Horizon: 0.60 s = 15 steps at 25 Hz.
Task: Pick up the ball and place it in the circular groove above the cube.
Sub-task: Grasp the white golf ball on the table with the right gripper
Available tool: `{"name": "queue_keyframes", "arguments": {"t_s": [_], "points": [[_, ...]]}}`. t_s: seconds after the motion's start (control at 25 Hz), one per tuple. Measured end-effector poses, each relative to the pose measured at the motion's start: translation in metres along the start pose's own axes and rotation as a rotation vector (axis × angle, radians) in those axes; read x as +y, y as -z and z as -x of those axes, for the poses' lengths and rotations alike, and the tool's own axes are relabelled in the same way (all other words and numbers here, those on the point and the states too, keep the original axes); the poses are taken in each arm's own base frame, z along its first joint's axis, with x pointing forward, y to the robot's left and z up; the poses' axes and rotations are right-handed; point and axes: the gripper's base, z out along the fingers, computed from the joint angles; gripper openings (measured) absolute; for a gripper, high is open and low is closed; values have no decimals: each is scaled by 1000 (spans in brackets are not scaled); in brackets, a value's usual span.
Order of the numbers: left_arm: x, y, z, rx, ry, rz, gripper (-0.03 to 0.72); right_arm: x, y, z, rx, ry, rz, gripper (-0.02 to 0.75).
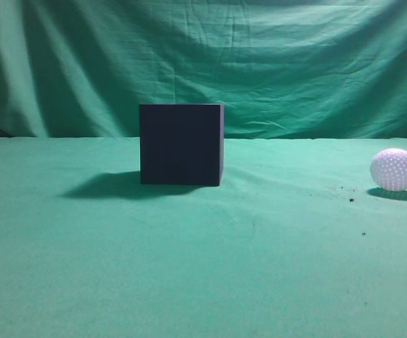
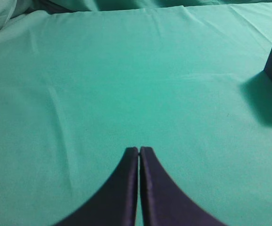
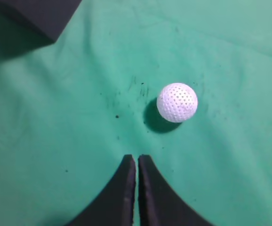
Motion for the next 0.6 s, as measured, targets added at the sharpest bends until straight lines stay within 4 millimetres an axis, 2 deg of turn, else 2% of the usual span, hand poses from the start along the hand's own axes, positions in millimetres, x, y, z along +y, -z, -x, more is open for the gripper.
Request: {"name": "queue_keyframes", "arguments": {"t_s": [0.24, 0.36, 0.56, 0.6], "points": [[0, 0, 0, 0, 0, 0, 0, 3, -34, 18, 189, 53, -168, 0], [0, 0, 0, 0, 0, 0, 0, 1, -51, 25, 236, 42, -179, 160], [0, 0, 0, 0, 0, 0, 0, -4, -77, 29, 272, -14, -188, 522], [0, 0, 0, 0, 0, 0, 0, -5, -82, 29, 277, -31, -192, 557]]}}
